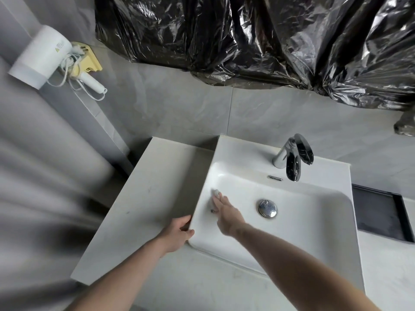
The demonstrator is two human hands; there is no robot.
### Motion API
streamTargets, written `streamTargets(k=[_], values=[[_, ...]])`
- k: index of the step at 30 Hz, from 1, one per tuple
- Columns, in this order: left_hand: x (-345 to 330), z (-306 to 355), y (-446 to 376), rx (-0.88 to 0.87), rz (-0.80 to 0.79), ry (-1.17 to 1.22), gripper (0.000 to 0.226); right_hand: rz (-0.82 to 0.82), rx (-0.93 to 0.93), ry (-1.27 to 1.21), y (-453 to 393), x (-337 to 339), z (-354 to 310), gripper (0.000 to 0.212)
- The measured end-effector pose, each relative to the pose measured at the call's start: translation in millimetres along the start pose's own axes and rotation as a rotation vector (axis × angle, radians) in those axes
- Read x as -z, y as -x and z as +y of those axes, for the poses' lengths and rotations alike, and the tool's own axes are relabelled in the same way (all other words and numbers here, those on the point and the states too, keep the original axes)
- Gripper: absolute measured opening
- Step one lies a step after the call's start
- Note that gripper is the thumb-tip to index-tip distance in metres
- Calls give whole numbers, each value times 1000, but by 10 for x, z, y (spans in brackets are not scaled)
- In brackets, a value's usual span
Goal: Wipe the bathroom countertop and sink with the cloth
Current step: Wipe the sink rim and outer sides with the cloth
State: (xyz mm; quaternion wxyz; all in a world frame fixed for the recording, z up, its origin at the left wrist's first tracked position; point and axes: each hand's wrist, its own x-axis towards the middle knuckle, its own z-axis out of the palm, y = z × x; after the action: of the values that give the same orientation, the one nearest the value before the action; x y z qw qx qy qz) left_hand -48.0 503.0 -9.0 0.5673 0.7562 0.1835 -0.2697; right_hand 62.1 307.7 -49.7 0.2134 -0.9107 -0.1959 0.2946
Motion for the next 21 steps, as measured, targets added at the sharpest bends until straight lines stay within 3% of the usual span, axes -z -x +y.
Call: streamTargets(k=[3, 9, 14, 18, 21], values=[[-2, -7, -21, -10, -4, 2, 41, -39, 103, -14, 325, -107, 35, 98], [-30, 7, -25, -10, 28, -46, 43, -192, 118, -78, 807, -111, 158, 71], [-76, -11, -46, -8, 54, -147, 39, -234, -40, -187, 1300, 71, 258, 57], [-138, 0, -35, -24, 90, -181, 40, -204, -162, -105, 1718, 278, 746, 45], [-182, 31, -19, -38, 122, -182, 42, -130, -296, -21, 2106, 467, 1179, 54]])
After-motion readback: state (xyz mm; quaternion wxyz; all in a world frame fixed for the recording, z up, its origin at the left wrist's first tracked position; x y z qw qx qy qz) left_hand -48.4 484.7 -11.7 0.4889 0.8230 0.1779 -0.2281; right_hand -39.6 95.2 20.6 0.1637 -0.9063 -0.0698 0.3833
